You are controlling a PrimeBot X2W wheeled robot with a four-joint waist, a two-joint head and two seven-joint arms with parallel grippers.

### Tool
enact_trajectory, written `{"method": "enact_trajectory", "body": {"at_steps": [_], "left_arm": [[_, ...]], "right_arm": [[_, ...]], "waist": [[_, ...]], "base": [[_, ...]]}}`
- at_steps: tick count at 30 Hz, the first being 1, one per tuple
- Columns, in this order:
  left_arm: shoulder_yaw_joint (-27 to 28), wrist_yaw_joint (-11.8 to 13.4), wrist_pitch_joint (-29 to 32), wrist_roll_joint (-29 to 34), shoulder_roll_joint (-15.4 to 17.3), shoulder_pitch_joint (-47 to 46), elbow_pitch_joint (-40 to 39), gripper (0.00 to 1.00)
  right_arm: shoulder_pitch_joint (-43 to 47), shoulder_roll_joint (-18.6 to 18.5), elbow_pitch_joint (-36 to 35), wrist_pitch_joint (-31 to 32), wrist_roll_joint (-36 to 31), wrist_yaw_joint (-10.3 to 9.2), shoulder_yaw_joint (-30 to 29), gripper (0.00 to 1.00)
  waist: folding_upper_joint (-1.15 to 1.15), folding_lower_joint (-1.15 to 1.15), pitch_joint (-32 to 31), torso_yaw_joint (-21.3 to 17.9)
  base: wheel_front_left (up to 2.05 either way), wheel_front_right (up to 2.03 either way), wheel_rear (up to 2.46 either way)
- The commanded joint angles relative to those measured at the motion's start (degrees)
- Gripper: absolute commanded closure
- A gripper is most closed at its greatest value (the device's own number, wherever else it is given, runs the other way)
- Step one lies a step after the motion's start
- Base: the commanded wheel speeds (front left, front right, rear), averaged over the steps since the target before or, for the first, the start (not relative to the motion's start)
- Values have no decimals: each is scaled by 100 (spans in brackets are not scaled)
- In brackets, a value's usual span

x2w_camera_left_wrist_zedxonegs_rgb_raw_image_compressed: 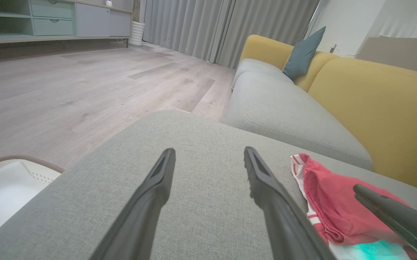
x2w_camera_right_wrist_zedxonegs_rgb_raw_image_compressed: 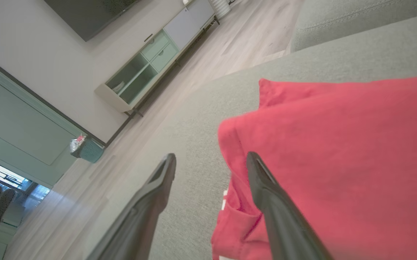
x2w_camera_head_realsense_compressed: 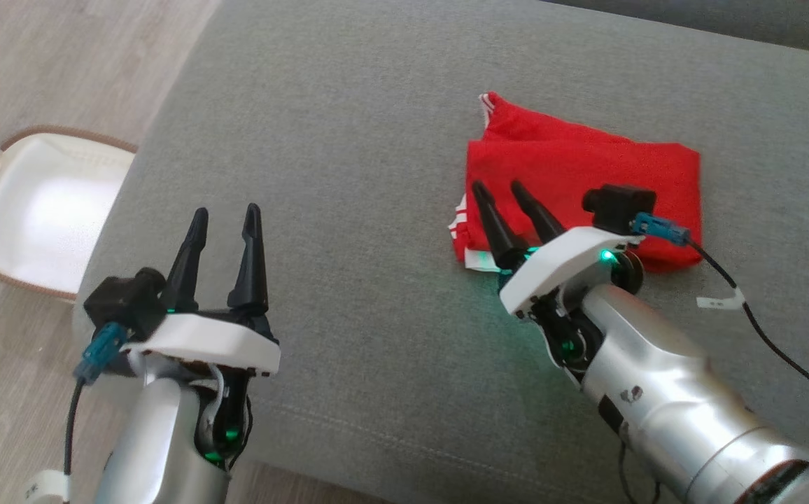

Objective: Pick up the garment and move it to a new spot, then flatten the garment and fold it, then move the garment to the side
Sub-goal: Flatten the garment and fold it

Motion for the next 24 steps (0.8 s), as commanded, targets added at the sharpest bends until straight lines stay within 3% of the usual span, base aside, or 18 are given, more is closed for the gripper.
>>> {"method": "enact_trajectory", "body": {"at_steps": [1,5,8,14,15,24], "left_arm": [[196,33,-70,-26,92,-149,-157,0],[284,15,-70,14,92,-121,-181,0],[369,1,-70,52,92,-109,-252,0],[536,-31,-70,119,92,-141,-530,0],[536,-31,-70,119,92,-141,-530,0],[592,-56,-70,176,92,-252,-778,0]], "right_arm": [[-209,107,-257,-99,190,37,176,0],[-347,107,-343,-114,346,37,235,0],[-494,107,-344,-116,-6,37,-43,0],[-474,72,-491,-117,-2065,37,-1298,0],[-474,72,-491,-117,-2065,37,-1298,0],[507,-270,-1787,-118,-4495,37,-2902,0]], "waist": [[0,0,-21,-93],[0,0,-85,-353],[0,0,-124,-634],[0,0,-170,-1330],[0,0,-170,-1330],[0,0,-149,-1895]], "base": [[0,0,0],[0,0,0],[0,0,0],[0,0,0],[0,0,0],[0,0,0]]}}
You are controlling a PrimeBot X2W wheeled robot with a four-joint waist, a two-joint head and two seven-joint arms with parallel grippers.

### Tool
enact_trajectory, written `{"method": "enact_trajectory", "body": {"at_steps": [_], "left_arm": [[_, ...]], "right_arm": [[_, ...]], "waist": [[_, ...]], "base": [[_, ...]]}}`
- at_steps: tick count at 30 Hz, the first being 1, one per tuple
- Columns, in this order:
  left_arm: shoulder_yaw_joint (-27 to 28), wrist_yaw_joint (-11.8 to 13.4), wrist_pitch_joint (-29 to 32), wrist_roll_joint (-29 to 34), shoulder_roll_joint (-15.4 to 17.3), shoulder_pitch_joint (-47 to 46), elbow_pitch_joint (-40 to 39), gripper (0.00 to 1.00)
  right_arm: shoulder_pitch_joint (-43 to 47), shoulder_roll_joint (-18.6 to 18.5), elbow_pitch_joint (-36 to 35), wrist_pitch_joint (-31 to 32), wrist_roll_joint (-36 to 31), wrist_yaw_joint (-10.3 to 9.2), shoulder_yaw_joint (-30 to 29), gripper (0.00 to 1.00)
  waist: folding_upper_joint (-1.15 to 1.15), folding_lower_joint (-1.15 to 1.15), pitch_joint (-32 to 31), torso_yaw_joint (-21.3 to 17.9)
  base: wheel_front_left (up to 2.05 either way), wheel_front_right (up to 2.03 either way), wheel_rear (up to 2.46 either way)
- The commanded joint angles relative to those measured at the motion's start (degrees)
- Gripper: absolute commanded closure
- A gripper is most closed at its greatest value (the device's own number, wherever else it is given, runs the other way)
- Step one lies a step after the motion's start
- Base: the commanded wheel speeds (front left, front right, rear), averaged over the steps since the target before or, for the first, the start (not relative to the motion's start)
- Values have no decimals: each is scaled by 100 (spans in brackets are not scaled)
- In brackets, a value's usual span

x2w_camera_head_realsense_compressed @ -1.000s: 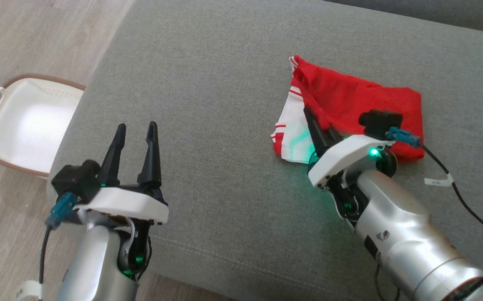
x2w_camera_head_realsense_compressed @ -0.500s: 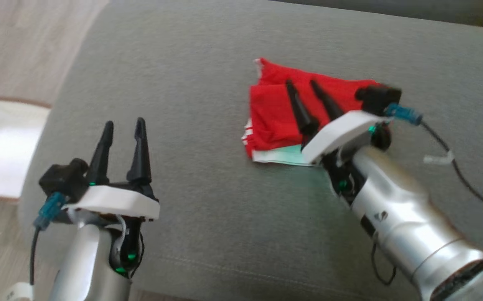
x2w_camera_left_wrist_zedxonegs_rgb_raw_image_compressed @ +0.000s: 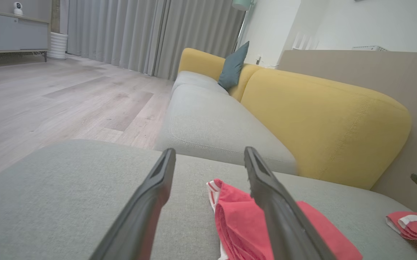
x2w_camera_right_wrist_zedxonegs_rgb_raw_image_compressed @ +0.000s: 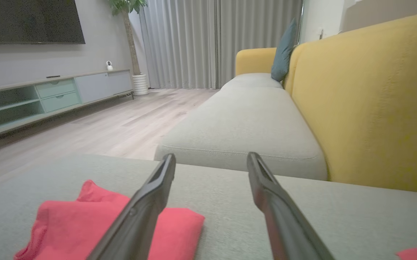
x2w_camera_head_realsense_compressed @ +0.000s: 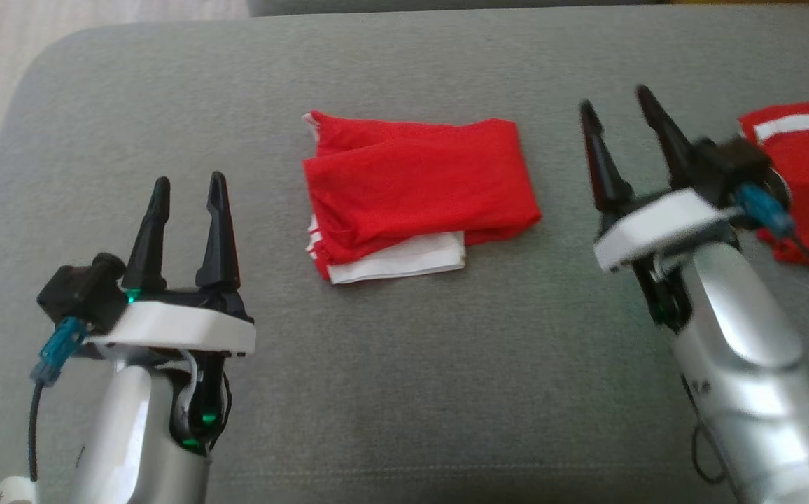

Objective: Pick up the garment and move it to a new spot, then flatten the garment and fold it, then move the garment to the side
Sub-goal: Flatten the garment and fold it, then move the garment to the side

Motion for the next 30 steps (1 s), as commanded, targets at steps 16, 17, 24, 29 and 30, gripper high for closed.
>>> {"method": "enact_trajectory", "body": {"at_steps": [16,17,24,29,30], "left_arm": [[226,76,-69,147,92,-4,-347,0],[212,78,-69,143,92,-1,-352,0],[42,56,-69,79,92,-85,-334,0],[-110,6,-69,42,92,-178,-249,0],[-130,2,-69,36,92,-199,-233,0]], "right_arm": [[1578,433,-1604,-62,-1014,37,-1227,0],[1601,438,-1621,-61,-1021,37,-1245,0],[1472,451,-1588,210,-645,37,-1126,0],[1140,452,-1222,570,-33,37,-851,0],[1055,452,-1110,636,63,37,-797,0]], "waist": [[0,0,9,-253],[0,0,18,-240],[0,0,193,-19],[0,0,379,239],[0,0,419,297]], "base": [[0,0,0],[0,0,0],[0,0,0],[0,0,0],[0,0,0]]}}
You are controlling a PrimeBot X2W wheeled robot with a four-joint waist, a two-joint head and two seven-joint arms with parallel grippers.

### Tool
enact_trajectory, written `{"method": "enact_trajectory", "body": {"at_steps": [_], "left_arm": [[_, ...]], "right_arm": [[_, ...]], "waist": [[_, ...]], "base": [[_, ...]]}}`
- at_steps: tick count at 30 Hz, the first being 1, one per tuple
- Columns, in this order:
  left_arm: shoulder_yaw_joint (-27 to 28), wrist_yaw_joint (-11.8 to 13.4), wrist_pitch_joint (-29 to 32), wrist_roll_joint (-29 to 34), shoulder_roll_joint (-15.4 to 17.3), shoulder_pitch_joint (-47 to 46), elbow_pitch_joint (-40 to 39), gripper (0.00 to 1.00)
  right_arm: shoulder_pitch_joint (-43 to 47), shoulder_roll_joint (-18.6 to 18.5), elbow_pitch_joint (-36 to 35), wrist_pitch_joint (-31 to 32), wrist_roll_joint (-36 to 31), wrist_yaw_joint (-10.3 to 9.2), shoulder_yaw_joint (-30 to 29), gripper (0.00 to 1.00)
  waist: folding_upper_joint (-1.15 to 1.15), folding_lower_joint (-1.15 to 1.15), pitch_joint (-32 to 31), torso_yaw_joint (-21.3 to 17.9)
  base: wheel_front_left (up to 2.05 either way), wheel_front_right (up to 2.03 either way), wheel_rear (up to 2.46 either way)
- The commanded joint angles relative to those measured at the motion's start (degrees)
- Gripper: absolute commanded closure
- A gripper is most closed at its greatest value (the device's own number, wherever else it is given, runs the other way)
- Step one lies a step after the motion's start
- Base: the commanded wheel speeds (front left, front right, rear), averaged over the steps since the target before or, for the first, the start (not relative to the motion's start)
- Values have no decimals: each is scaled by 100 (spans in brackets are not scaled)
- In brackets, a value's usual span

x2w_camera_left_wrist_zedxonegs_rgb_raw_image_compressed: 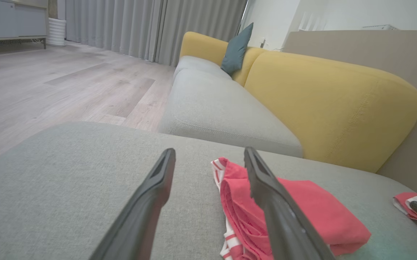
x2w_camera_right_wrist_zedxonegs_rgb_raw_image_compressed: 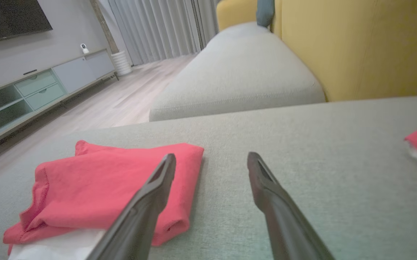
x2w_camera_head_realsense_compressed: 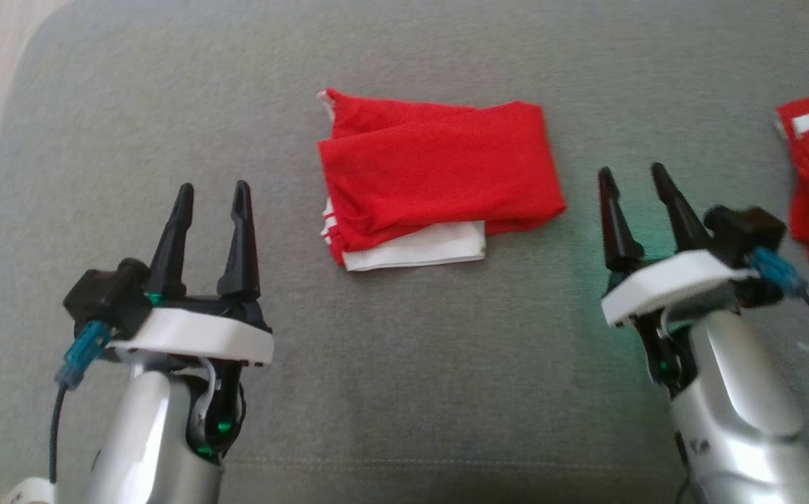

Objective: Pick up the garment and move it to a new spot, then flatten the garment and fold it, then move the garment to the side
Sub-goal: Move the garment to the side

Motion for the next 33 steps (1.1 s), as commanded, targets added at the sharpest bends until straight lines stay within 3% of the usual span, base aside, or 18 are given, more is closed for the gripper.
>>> {"method": "enact_trajectory", "body": {"at_steps": [1,14,23,24,25,33], "left_arm": [[116,-34,-69,-49,87,-295,-167,0],[-23,-38,-69,-127,87,-416,-97,0],[-28,-12,-69,-153,87,-482,-143,0],[-23,-11,-69,-149,87,-493,-142,0],[-13,-8,-69,-142,87,-505,-138,0],[92,-33,-69,-79,87,-512,-128,0]], "right_arm": [[-310,63,-26,68,140,37,186,0],[-1314,64,1823,339,690,37,336,0],[-1755,64,2794,333,830,37,609,0],[-1784,64,2848,319,869,37,667,45],[-1813,64,2888,282,892,37,729,100],[-2071,62,3139,-347,431,37,871,100]], "waist": [[0,0,136,172],[0,0,458,761],[0,0,634,871],[0,0,644,864],[0,0,649,849],[0,0,493,495]], "base": [[0,0,0],[0,0,0],[0,0,0],[0,0,0],[0,0,0],[0,0,0]]}}
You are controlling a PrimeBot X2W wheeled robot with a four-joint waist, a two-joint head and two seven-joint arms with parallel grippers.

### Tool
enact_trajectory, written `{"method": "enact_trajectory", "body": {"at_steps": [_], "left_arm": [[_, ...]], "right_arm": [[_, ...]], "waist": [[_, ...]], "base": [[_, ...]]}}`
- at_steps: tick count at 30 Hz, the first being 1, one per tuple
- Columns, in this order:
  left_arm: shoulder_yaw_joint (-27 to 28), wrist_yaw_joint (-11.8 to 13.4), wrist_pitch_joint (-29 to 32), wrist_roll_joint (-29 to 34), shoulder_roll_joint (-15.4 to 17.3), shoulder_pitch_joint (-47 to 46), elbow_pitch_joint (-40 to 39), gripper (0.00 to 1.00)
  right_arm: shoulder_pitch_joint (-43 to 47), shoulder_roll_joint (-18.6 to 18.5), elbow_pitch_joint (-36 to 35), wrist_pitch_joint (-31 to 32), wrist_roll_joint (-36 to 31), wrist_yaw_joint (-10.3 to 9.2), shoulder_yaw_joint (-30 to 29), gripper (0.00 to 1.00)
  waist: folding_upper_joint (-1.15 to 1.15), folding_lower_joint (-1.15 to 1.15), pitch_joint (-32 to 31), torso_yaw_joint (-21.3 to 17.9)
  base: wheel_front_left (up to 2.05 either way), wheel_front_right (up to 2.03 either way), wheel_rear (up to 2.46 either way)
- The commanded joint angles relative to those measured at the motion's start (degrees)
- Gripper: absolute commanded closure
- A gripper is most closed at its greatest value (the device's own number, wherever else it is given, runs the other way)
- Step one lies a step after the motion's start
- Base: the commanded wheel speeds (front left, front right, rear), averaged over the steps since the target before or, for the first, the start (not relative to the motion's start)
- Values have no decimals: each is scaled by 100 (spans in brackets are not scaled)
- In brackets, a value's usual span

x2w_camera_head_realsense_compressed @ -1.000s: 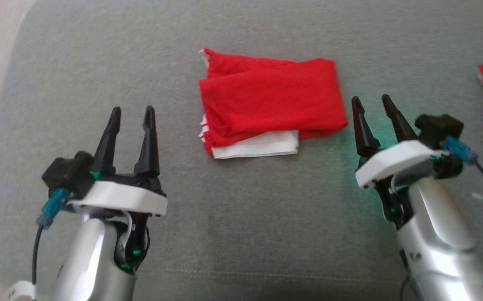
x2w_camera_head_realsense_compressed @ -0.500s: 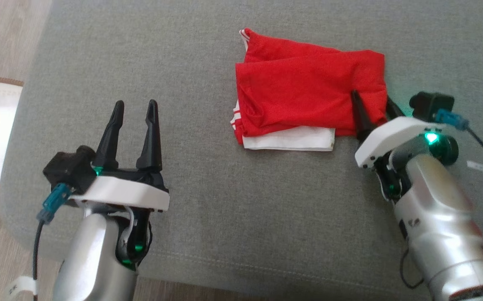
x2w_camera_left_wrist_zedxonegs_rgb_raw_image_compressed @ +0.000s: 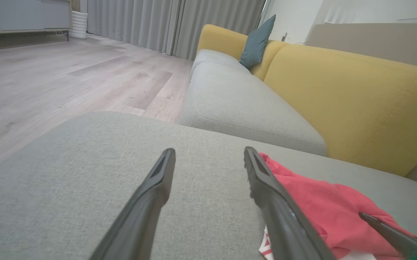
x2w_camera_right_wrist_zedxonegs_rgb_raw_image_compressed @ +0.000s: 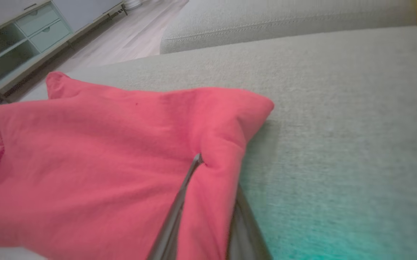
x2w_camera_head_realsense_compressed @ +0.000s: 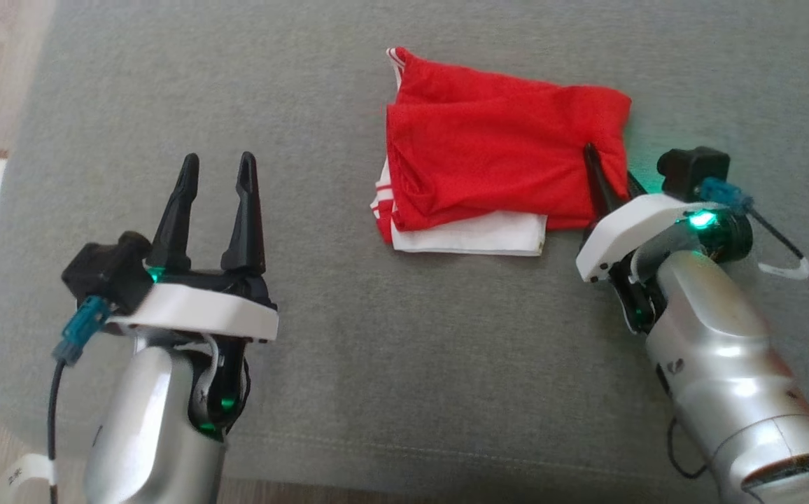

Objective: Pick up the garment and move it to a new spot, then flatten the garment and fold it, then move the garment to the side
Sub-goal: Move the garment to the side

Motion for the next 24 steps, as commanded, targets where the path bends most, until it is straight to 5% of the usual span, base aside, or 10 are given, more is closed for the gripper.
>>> {"method": "enact_trajectory", "body": {"at_steps": [1,12,24], "left_arm": [[206,-7,-69,49,91,-151,-193,0],[287,-65,-69,158,91,-90,-258,0],[326,-194,-69,342,91,-312,-284,0]], "right_arm": [[-79,58,-57,-143,-193,37,55,100],[-20,-928,-995,-376,-1465,37,222,100],[17,-2894,-2023,343,-1581,37,325,100]], "waist": [[0,0,-105,-164],[0,0,-329,-1019],[0,0,73,-1613]], "base": [[0,0,0],[0,0,0],[0,0,0]]}}
